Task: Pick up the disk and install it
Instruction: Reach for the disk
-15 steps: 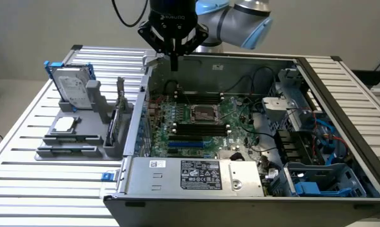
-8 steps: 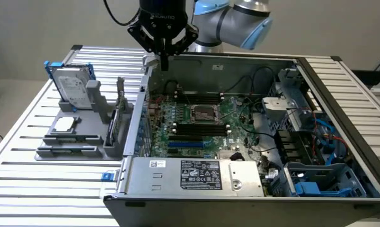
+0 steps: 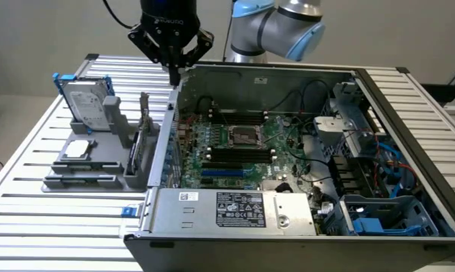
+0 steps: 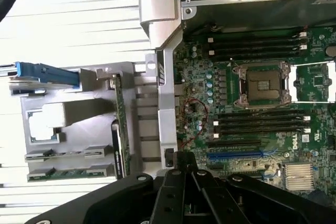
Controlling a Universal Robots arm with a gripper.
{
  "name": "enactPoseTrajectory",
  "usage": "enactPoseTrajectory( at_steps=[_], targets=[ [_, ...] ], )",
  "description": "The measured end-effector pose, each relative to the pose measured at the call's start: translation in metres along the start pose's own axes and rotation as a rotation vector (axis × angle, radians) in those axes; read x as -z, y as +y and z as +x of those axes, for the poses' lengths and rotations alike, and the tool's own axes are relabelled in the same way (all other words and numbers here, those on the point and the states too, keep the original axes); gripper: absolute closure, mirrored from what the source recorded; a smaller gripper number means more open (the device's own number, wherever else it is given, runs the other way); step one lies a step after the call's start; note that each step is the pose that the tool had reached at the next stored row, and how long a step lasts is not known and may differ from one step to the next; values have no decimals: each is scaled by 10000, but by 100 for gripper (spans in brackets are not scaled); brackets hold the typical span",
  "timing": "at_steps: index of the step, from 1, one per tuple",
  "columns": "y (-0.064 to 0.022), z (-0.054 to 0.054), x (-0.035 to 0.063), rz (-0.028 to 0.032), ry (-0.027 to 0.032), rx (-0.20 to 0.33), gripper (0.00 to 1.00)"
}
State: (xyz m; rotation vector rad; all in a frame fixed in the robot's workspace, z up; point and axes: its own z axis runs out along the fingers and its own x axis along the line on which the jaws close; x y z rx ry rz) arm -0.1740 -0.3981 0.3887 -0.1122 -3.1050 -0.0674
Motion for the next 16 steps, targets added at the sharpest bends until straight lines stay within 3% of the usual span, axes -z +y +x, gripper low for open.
enactPoseTrajectory(
  at_steps=[6,16],
  targets=[
    [5,272,-66,56,-4,0,89],
    [88,732,-167,73,-10,-1,89]
  ],
)
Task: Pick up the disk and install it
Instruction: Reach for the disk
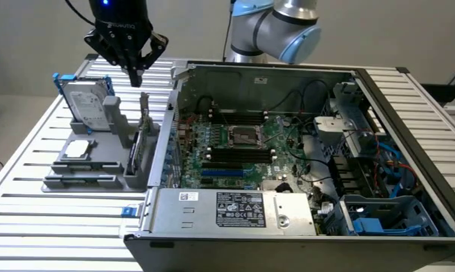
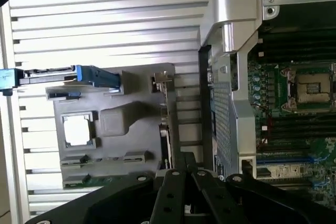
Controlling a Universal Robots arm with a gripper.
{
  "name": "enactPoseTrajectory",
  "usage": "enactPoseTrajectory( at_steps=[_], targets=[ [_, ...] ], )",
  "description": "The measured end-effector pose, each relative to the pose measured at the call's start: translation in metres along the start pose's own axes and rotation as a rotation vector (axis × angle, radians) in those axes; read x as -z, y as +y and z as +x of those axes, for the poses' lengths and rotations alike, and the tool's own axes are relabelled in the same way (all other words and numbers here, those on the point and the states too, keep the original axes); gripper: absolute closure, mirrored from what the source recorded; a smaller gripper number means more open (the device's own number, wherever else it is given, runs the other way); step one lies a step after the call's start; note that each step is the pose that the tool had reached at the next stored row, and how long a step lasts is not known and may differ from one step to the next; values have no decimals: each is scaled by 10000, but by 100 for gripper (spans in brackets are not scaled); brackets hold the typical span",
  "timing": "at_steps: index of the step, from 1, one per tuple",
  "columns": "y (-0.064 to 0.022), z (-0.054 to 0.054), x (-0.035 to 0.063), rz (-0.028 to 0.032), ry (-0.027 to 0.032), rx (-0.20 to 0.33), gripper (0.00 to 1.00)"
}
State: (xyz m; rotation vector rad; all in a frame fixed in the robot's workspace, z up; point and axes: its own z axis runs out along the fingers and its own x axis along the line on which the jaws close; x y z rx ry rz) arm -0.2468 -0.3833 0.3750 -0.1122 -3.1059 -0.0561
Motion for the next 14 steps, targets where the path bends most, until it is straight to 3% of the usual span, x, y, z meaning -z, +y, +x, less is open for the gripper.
enactPoseTrajectory(
  at_steps=[14],
  targets=[
    [292,634,-36,0,-8,0,89]
  ],
)
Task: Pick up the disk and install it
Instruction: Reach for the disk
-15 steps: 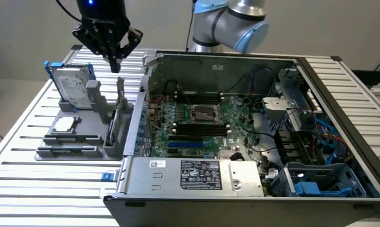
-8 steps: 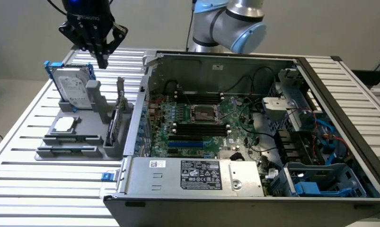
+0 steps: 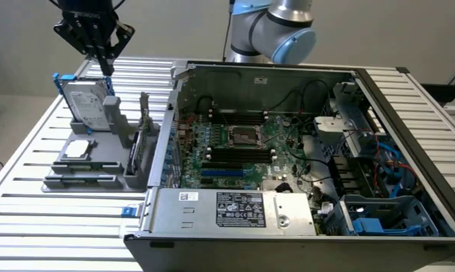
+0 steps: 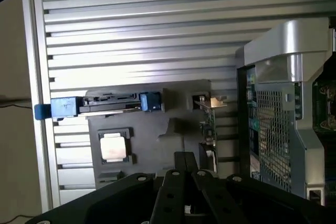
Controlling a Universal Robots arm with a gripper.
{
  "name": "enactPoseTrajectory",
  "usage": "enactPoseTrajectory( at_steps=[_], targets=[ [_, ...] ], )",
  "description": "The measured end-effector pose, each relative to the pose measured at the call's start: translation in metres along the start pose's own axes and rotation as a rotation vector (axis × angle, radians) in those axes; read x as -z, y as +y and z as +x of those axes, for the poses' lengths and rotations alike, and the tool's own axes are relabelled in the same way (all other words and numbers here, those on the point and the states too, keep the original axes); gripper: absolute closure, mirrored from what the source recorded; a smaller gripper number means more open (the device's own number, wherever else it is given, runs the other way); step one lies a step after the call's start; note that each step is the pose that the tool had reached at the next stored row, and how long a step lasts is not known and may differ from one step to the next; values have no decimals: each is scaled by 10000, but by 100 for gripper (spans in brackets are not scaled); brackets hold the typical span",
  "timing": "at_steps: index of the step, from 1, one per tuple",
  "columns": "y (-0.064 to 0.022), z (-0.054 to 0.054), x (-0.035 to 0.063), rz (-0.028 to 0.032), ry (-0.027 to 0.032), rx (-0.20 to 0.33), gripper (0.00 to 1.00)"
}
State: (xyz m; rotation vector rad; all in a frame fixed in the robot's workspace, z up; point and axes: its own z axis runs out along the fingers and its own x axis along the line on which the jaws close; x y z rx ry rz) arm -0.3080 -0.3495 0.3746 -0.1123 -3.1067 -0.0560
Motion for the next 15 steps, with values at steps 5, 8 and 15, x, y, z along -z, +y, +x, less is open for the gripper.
enactPoseTrajectory(
  at_steps=[5,8,15],
  targets=[
    [104,227,-14,-1,-7,0,89],
    [153,366,-26,3,-18,1,89],
    [226,688,-62,173,-31,-5,89]
  ],
)
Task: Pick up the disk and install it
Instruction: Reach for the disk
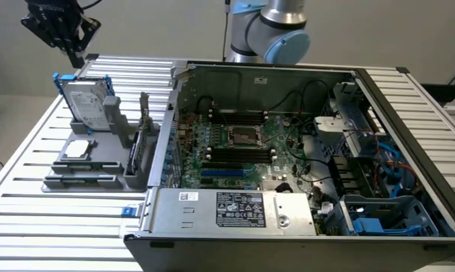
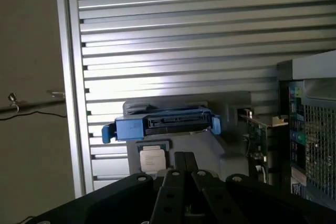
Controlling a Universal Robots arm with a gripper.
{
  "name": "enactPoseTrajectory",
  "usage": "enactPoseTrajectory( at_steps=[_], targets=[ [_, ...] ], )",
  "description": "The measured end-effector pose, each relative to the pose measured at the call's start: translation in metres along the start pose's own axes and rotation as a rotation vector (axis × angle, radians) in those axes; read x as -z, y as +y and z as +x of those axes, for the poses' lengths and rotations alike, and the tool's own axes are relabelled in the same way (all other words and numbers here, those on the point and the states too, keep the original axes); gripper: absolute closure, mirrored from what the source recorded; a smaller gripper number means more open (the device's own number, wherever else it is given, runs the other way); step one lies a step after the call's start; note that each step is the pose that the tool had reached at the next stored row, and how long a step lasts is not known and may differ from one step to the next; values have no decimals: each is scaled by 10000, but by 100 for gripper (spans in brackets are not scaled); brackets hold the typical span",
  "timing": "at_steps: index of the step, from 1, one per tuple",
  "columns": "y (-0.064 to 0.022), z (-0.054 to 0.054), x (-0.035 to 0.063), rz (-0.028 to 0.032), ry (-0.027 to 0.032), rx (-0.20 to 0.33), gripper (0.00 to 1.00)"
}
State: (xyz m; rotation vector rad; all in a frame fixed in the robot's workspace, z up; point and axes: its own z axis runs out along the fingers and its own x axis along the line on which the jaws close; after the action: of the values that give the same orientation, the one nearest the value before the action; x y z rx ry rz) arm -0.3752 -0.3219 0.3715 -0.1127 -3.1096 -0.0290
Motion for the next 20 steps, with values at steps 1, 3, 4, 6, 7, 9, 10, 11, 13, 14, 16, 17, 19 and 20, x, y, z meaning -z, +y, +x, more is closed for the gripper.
enactPoseTrajectory(
  at_steps=[1,3,4,6,7,9,10,11,13,14,16,17,19,20],
  targets=[
    [11,46,-5,37,-4,0,89],
    [42,142,-17,109,-9,-4,89],
    [57,189,-23,134,-10,-3,89],
    [86,261,-32,170,-13,5,89],
    [101,281,-35,184,-14,23,89],
    [131,308,-36,202,-15,80,89],
    [144,317,-37,210,-15,126,89],
    [155,324,-37,216,-14,188,89],
    [170,332,-38,221,-14,341,89],
    [177,335,-38,224,-13,416,89],
    [189,342,-39,226,-13,503,89],
    [189,342,-38,226,-12,503,89],
    [189,341,-39,227,-12,504,89],
    [189,342,-38,227,-12,503,89]
  ],
)
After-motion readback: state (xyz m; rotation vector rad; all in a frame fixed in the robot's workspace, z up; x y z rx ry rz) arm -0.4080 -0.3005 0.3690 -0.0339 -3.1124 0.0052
